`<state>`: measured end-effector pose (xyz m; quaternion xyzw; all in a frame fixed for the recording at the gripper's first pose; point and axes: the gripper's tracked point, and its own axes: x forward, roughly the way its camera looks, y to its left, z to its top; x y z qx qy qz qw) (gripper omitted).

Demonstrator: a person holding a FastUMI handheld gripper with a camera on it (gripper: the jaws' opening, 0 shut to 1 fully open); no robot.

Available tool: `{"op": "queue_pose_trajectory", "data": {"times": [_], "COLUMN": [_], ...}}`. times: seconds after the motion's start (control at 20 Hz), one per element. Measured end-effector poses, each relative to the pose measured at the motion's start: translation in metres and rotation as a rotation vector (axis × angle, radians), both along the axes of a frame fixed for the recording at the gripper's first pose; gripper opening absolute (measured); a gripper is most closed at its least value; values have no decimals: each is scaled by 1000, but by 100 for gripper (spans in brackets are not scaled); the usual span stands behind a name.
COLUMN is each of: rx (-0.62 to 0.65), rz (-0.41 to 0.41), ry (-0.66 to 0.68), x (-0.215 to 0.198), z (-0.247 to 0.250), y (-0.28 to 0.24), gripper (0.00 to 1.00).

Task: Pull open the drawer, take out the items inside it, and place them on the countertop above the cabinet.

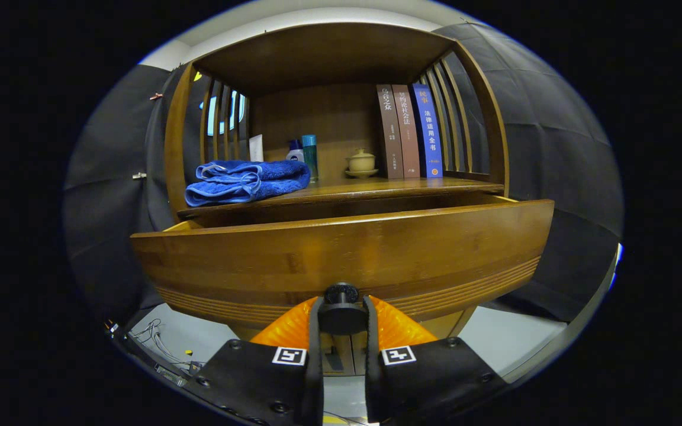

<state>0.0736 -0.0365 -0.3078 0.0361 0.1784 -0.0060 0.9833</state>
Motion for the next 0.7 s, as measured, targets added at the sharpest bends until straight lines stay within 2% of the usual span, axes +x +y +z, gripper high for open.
{"op": "queue_pose_trajectory", "data": {"times": [0.35, 0.7], "rx": [9, 4], "rz": [-4, 4], "ry": [4, 19], "x": [-29, -38], "z": [3, -1], "y": [-1, 0], "gripper": [32, 32]}}
